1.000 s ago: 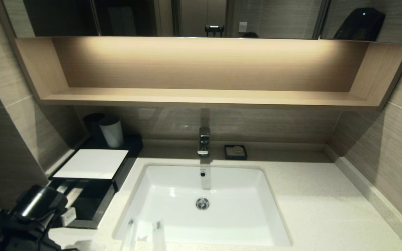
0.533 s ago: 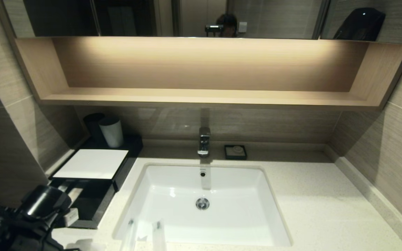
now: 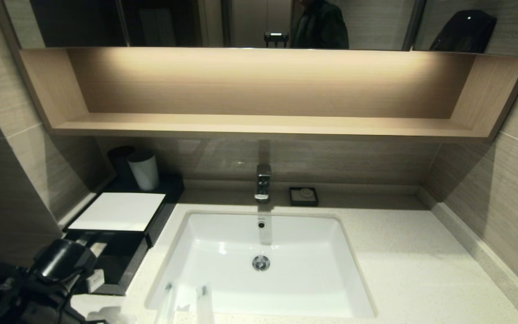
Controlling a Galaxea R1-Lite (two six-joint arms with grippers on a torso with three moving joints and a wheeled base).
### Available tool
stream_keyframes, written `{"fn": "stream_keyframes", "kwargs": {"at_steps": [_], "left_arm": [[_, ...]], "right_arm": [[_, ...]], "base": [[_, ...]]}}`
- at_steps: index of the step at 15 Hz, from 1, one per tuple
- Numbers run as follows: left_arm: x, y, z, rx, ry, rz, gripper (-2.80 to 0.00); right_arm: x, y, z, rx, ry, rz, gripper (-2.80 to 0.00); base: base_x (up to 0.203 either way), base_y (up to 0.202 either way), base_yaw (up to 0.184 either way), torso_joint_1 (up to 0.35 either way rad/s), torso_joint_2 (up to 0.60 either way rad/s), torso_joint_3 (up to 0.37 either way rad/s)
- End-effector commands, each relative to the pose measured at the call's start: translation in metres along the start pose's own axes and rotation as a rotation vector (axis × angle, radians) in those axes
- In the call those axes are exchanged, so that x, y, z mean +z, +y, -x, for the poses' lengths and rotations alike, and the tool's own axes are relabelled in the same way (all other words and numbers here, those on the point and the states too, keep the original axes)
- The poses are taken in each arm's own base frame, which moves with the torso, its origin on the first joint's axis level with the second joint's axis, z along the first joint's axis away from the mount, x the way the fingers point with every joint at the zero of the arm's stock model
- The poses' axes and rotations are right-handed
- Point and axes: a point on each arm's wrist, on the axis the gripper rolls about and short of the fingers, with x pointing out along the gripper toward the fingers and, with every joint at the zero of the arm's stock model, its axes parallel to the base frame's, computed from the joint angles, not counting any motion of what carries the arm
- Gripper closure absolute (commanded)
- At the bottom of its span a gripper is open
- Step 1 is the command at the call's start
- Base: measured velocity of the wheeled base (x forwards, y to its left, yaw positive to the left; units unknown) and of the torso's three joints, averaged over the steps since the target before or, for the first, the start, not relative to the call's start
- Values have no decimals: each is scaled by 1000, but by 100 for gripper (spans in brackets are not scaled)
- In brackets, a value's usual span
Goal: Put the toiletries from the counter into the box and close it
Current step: Pick up the bathroom toiletry
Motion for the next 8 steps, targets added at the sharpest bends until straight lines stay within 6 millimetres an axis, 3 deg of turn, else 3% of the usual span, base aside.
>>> {"fn": "stream_keyframes", "kwargs": {"at_steps": [1,8], "left_arm": [[1,0,-2,-1,1,3,-280],[2,0,-5,1,15,-1,-280]], "right_arm": [[0,0,0,0,0,0,0],[0,0,0,2,0,0,0]], "base": [[0,0,0,0,0,0],[0,0,0,0,0,0]]}}
